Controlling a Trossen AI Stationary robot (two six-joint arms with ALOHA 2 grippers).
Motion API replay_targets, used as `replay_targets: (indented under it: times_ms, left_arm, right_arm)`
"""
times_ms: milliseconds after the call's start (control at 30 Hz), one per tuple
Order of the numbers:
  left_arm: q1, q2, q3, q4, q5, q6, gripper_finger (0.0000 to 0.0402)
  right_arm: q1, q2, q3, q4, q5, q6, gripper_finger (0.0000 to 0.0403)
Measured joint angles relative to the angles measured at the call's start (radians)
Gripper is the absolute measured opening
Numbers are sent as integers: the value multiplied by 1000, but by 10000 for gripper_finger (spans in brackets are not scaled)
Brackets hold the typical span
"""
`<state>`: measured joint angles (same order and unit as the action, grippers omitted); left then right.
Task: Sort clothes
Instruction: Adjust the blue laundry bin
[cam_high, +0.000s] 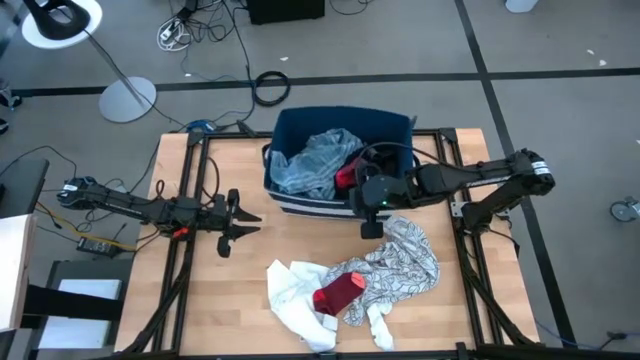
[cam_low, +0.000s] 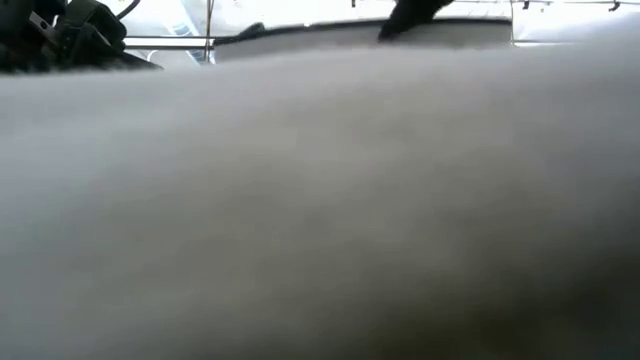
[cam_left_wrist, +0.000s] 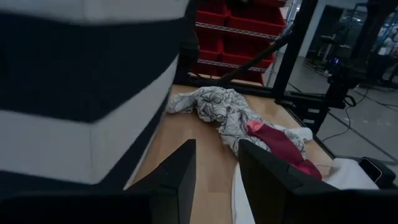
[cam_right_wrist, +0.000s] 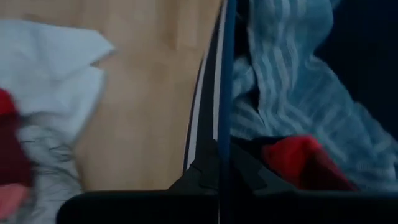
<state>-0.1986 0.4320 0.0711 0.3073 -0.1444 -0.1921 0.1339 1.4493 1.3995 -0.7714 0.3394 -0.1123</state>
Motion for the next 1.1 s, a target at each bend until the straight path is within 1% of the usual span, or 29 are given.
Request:
replay_targets:
  times_ms: [167, 233, 367, 733, 800, 867, 1100]
  left_arm:
    - [0, 0, 0, 0, 0, 0, 125]
    - [0, 0, 0, 0, 0, 0, 125]
    - [0, 0, 0, -4, 0, 0, 125]
    - [0, 0, 0, -15, 0, 0, 125]
    - [0, 0, 0, -15, 0, 0, 125]
    - [0, 0, -1, -15, 0, 0, 125]
    - [0, 0, -1, -23, 0, 0, 125]
  right_arm:
    - [-62, 17, -39, 40, 32, -2, 3]
    - [-79, 17, -51, 55, 41, 8, 13]
    - [-89, 8, -56, 85, 49, 37, 52]
    - [-49, -99, -43, 104, 38, 43, 157]
    - [-44, -130, -40, 102, 51, 99, 168]
    - [-40, -168, -40, 84, 56, 191, 174]
    - [28, -293, -38, -135, 38, 452, 167]
